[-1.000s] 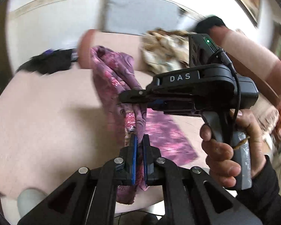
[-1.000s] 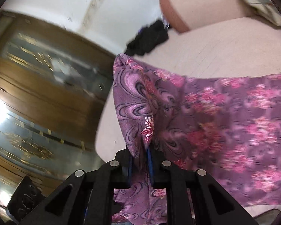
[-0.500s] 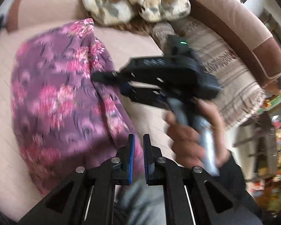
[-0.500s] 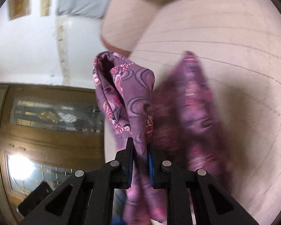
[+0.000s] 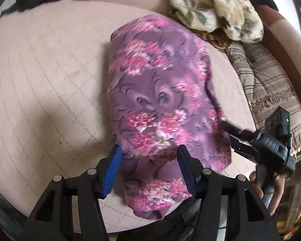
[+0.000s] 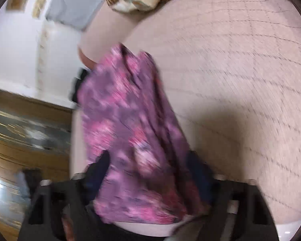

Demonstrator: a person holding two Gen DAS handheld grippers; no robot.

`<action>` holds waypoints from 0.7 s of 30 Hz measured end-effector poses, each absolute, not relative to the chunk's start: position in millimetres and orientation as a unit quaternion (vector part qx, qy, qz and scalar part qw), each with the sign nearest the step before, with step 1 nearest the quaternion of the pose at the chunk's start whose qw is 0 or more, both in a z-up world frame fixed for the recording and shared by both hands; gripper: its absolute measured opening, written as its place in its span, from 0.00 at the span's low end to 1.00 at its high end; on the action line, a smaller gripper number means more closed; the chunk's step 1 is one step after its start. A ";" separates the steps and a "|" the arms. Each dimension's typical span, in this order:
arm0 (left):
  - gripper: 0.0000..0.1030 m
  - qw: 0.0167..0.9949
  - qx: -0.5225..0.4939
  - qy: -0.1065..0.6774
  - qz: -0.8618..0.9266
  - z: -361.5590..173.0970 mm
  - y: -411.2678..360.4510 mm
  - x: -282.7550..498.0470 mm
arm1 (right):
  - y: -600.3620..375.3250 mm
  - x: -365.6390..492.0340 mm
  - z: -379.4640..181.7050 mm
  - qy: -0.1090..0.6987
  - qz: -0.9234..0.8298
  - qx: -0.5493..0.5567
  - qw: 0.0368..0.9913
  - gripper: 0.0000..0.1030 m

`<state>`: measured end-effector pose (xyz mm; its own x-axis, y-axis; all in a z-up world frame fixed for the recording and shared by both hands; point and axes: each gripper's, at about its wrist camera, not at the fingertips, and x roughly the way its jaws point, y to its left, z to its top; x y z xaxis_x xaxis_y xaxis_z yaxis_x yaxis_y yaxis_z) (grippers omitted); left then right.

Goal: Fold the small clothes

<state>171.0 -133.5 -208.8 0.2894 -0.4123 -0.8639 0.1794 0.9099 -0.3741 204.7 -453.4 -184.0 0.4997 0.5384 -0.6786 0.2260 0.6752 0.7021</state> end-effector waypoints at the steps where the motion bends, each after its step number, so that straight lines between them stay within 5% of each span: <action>1: 0.54 0.797 -0.098 0.568 -0.182 -212.5 -134.9 171.0 | -449.4 203.3 -183.3 0.500 0.093 0.376 0.775 0.41; 4: 0.55 0.798 -0.085 0.570 -0.177 -221.4 -140.2 166.9 | -441.7 204.9 -175.4 0.527 0.061 0.335 0.779 0.18; 11: 0.66 0.795 -0.066 0.570 -0.195 -227.1 -145.8 163.4 | -439.5 197.1 -175.9 0.542 0.003 0.316 0.778 0.14; 13: 0.66 0.794 -0.098 0.563 -0.208 -217.8 -134.3 166.0 | -441.1 190.4 -164.3 0.526 0.012 0.319 0.788 0.25; 15: 0.76 0.803 -0.122 0.547 -0.203 -206.0 -121.9 176.8 | -442.9 182.3 -142.6 0.492 0.042 0.320 0.809 0.84; 16: 0.80 0.808 -0.125 0.542 -0.194 -202.0 -117.7 184.5 | -441.0 184.6 -133.6 0.477 0.057 0.317 0.817 0.93; 21: 0.88 0.805 -0.151 0.546 -0.178 -210.8 -120.8 252.2 | -438.2 253.1 -115.4 0.466 0.158 0.322 0.809 0.97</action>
